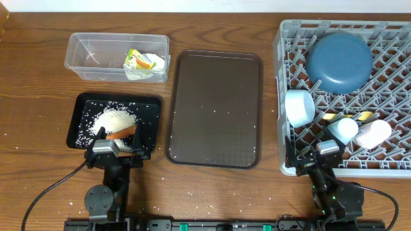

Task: Sort waste into correct bins and load items into the dishwasher rack

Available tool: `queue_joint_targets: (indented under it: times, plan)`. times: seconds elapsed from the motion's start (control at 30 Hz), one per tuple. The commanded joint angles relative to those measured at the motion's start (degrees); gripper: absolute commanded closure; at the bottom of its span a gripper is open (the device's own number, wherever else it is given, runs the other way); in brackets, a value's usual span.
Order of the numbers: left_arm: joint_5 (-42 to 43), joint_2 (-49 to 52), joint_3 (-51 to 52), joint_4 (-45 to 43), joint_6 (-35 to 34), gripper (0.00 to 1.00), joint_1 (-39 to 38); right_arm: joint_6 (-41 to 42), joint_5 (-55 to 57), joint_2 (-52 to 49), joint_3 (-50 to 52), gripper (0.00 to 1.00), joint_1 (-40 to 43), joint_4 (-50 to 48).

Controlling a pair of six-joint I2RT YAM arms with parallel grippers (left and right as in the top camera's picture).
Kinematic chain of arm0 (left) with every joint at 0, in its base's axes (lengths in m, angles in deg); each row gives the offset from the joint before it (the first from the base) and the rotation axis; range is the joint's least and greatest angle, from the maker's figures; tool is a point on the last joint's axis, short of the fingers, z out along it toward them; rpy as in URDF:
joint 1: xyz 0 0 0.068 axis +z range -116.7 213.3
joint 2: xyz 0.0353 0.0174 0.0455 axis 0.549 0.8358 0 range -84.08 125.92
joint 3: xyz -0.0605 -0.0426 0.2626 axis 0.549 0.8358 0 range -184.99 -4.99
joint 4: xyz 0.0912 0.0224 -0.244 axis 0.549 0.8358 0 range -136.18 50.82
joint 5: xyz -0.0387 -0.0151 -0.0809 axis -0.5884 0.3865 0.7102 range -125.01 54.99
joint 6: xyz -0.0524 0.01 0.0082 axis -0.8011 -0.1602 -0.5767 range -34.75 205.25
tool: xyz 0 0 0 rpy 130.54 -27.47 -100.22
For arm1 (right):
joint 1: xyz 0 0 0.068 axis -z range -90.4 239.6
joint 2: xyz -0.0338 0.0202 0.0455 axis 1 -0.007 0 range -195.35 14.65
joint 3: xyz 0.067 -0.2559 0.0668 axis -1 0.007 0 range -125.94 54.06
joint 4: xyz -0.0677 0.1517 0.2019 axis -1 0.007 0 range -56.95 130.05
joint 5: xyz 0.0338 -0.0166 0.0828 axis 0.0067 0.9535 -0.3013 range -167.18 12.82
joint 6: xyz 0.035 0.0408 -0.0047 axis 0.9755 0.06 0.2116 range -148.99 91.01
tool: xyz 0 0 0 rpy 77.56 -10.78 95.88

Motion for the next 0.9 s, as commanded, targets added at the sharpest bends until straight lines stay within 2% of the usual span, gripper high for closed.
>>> queue_joint_targets:
  times: [0.0,0.27,0.47,0.87]
  plan:
    - [-0.09,-0.55,1.7,-0.44,1.66,0.05,-0.24,-0.72,0.33,0.39,0.04,0.01,-0.42,0.24]
    - [-0.09,-0.55,4.26,0.68,2.84,0.05,-0.61,-0.72,0.33,0.39,0.04,0.01,-0.42,0.24]
    - [-0.11,-0.55,4.26,5.73,3.58,0.05,-0.76,-0.72,0.33,0.39,0.04,0.01,-0.42,0.24]
    - [-0.26,-0.39,4.26,5.68,4.2,0.05,-0.81,-0.72,0.33,0.39,0.04,0.01,-0.42,0.24]
